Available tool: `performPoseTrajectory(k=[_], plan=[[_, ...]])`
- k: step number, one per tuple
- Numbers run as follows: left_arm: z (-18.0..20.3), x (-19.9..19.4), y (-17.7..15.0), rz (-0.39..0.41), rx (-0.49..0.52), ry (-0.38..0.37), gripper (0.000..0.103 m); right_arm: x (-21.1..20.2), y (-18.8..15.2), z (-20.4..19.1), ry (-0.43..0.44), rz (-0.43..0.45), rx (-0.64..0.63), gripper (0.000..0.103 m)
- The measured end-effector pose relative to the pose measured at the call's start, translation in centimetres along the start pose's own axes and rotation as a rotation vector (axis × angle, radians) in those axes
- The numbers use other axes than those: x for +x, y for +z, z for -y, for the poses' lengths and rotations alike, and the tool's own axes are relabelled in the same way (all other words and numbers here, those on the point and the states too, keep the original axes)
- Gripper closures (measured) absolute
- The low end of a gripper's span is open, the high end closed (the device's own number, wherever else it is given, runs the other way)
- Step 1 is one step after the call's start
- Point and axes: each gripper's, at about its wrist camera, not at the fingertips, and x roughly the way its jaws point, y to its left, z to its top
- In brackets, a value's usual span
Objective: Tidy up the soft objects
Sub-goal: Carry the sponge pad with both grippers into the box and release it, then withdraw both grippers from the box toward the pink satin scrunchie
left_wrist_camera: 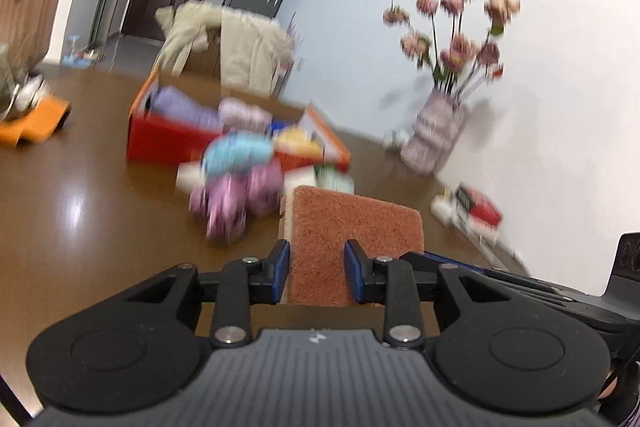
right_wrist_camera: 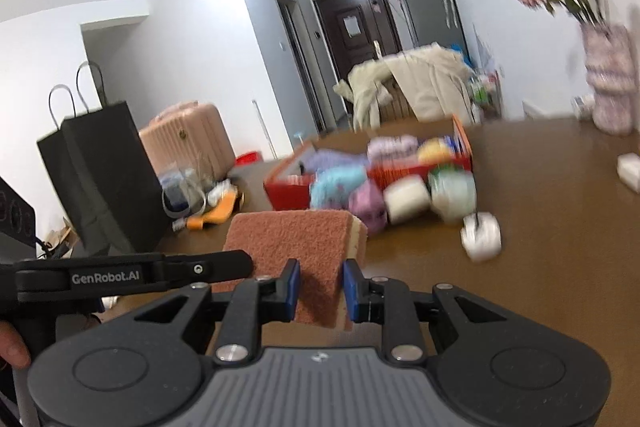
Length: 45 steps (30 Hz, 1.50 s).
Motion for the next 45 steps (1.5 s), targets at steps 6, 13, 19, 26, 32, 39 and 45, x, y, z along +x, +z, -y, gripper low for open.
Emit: performPoseTrajectory(k=[6,13,19,26,32,39,45], plan=[[-2.4,4.7,9.2,0.069,0.032,0.01,0.073,6.6,8.5,1.1,0.048,0.051,-0.055,0.08],[-8.4,13.4,17.0,0.007,0.002,0.114,0.073,19.6,16.2,3.7,0.116,-0.071,0.044,0.08],[-14.0,20.0,17.2,-0.109,-0.042,0.207,0.073,30.5,16.2,5.6,0.103,-0.236,0.119,0.08],[-17.1,22.3,14.7,-0.164,-0.004,0.245,0.063,36.0,13.3,5.9,0.122,-0.372,0.148,0.076],[-15.8,20.7,14.8,-0.16,0.031,0.241,0.048,36.7,12.8,6.0,0.169,-0.424,0.194,0.067],[-13.8,17.2,16.2,-0.121,0.074,0.289,0.036,32.2,15.4,5.3,0.196,-0.353,0.166,0.058],[-10.5,11.7,17.2,-0.048,0.112,0.304,0.031,24.3,17.8,4.8,0.187,-0.247,0.101,0.047]])
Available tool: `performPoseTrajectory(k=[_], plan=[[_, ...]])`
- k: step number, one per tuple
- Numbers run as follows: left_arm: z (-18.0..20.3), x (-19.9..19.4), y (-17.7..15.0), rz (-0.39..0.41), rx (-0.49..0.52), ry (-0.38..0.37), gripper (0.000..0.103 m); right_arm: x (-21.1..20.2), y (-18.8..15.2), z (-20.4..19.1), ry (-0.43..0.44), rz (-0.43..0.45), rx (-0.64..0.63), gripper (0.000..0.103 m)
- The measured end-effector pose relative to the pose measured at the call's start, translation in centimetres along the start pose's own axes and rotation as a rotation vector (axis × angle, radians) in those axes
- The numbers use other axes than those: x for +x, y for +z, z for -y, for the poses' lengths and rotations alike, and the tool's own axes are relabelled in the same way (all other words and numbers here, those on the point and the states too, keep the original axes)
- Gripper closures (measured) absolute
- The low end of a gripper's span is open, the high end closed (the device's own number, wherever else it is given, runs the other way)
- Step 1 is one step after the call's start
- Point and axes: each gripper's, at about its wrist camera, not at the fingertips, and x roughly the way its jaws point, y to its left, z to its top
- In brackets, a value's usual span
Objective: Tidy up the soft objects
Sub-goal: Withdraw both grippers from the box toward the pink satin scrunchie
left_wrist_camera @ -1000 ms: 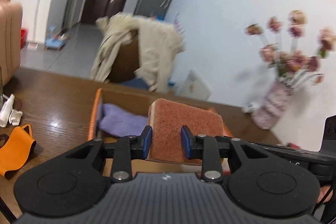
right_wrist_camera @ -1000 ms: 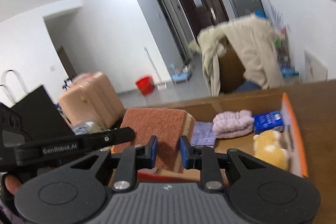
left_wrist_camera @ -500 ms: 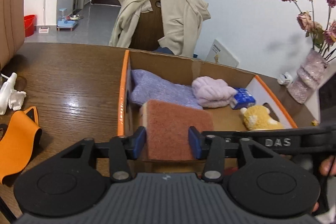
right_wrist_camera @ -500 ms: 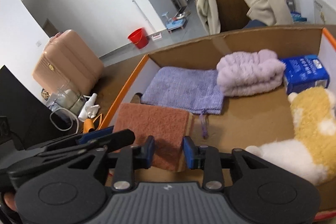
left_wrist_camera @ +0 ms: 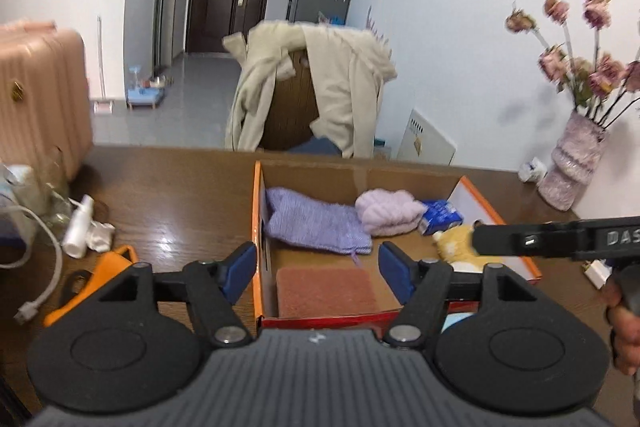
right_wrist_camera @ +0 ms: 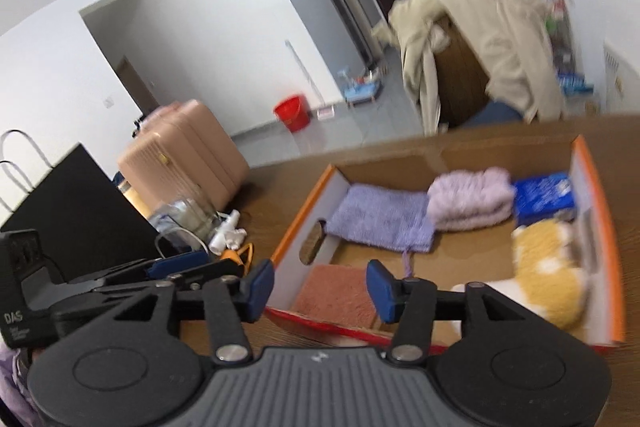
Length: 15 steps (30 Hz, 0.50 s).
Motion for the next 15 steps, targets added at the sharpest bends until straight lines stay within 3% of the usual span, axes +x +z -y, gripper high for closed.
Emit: performPoseTrajectory(k=[8,11,15], plan=[[3.0,-10.4,-1.2,0.137,0.058,0.017,0.014,-14.3,-2.8,-1.4,-0.2,0.2,-0.181,0.023],[4.1,-12.7,-2.2,0.152,0.076,0.026,0.013,-18.3,-4.5,-1.1,-0.295,0.228,-0.234,0.022],[5.9,-14.9,-3.4,0.178,0.075,0.023,0.01,-21.9,-6.2,-0.7,-0.31,0.251,-0.232,0.021]])
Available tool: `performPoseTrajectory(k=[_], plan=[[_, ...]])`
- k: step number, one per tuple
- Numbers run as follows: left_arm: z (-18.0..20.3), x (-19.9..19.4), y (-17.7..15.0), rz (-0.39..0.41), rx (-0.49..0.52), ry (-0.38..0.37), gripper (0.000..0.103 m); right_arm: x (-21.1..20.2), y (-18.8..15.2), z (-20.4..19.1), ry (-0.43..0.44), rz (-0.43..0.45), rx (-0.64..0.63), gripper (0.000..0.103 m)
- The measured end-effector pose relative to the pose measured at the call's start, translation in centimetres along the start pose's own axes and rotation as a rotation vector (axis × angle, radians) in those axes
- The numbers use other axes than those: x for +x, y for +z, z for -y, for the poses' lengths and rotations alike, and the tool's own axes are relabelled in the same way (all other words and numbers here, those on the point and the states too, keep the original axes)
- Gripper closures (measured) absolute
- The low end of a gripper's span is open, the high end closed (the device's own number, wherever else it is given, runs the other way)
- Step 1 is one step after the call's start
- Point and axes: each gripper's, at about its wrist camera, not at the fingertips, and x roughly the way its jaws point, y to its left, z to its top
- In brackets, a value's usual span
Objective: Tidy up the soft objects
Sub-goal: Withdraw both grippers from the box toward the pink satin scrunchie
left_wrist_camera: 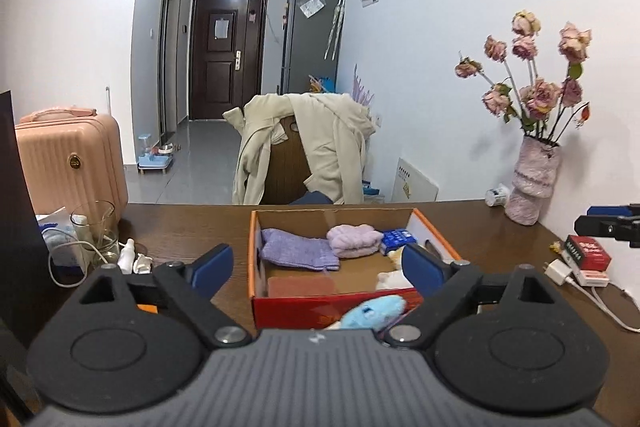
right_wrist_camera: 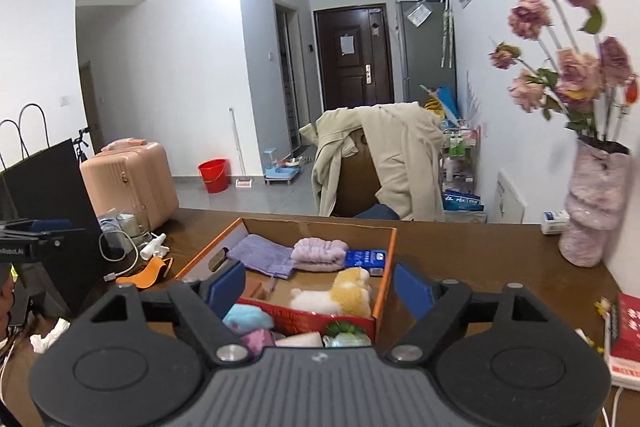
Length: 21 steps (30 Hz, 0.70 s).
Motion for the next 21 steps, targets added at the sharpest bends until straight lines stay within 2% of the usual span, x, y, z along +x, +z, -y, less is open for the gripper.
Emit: performPoseTrajectory(k=[4,9,14,16,18,21], plan=[[1.5,-1.9,-2.1,0.037,-0.001,0.004,0.005,-2.6,-2.1,-0.1,0.006,0.056,-0.035,0.016],[3.5,-4.5,-7.7,0.058,0.004,0.009,0.002,-4.7,-7.5,-1.1,0.003,0.077,-0.099,0.015],[4.9,-6.8,-14.4,0.032,-0.016,0.018,0.0,-6.0,-14.2,-1.4,0.033,0.039,-0.083,0.015],[4.9,-6.8,-16.6,0.009,0.011,0.007,0.0,-6.3,-16.2,-1.4,0.051,0.024,-0.088,0.015],[4.8,-5.9,-17.9,-0.033,0.029,0.022,0.0,-6.1,-17.8,-1.4,0.08,-0.003,-0.088,0.015],[4.1,-4.6,-18.7,-0.072,-0.009,0.05,0.0,-5.1,-18.7,-0.9,0.083,-0.055,-0.069,0.016]])
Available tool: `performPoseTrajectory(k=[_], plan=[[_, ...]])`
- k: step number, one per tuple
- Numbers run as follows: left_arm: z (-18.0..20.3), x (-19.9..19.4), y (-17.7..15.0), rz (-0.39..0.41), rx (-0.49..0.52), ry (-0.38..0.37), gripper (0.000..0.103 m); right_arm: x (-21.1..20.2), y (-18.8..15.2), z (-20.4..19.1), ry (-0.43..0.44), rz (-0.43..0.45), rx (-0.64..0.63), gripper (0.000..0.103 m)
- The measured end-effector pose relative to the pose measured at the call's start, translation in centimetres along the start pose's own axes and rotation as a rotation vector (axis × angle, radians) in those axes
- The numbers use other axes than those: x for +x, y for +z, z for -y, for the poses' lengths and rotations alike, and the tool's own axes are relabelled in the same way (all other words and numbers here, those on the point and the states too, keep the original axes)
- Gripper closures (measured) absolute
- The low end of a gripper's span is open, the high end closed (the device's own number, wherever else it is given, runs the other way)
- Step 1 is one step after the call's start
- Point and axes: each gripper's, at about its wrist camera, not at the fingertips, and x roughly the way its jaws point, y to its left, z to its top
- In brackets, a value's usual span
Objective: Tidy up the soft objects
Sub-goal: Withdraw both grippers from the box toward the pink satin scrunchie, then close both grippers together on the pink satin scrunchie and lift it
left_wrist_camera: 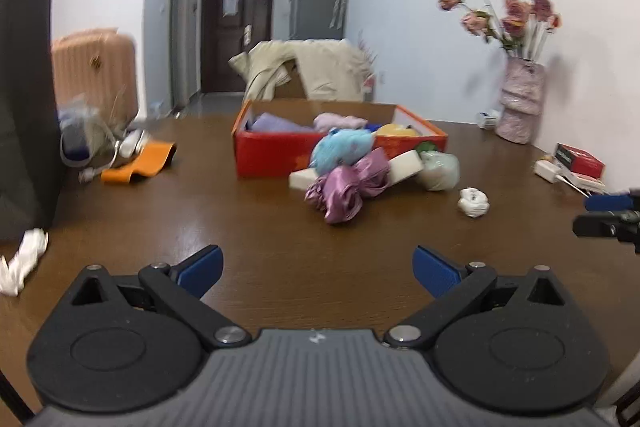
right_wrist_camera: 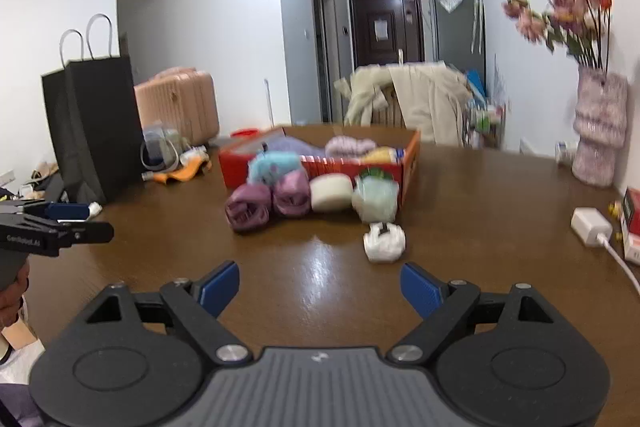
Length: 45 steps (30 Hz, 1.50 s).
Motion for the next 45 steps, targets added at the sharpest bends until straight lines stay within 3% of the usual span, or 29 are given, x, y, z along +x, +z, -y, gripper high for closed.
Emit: performPoseTrajectory(k=[5,8,12,18,19,21,22,24,27,29,33,38,45], plan=[[-0.4,2.5,1.0,0.024,-0.066,-0.028,0.0,2.3,0.8,0.2,0.017,-0.014,0.024,0.019],[-0.2,5.3,2.4,0.029,-0.09,-0.045,0.002,4.7,2.1,0.1,0.031,-0.018,0.027,0.028],[0.2,10.3,4.0,0.009,-0.104,-0.069,0.007,8.8,4.0,-0.3,0.038,-0.029,0.021,0.039],[-1.0,17.3,5.0,-0.048,-0.157,-0.106,0.011,15.4,7.0,-1.1,0.07,-0.042,-0.024,0.042],[-1.4,18.1,4.8,-0.058,-0.173,-0.118,0.014,16.7,7.6,-1.4,0.078,-0.046,-0.039,0.043],[-2.4,19.5,4.5,-0.096,-0.218,-0.149,0.029,18.9,8.4,-2.0,0.1,-0.044,-0.063,0.044],[-2.9,20.1,4.3,-0.12,-0.243,-0.188,0.046,20.3,8.7,-2.3,0.117,-0.049,-0.071,0.045],[-3.8,20.8,3.8,-0.147,-0.301,-0.259,0.052,22.8,9.0,-2.6,0.132,-0.069,-0.079,0.052],[-4.2,20.9,3.7,-0.147,-0.314,-0.291,0.061,25.6,8.8,-3.1,0.121,-0.103,-0.094,0.054],[-4.4,21.0,3.6,-0.156,-0.323,-0.298,0.068,25.9,8.5,-3.6,0.119,-0.098,-0.108,0.057],[-4.4,21.0,3.6,-0.165,-0.313,-0.318,0.077,25.8,8.2,-3.9,0.121,-0.108,-0.121,0.085],[-3.0,18.3,4.1,-0.16,-0.229,-0.325,0.081,23.6,8.1,-4.4,0.119,-0.126,-0.106,0.089],[0.2,9.2,2.5,-0.135,-0.197,-0.384,0.082,13.4,6.0,-5.0,0.149,-0.095,-0.048,0.089]])
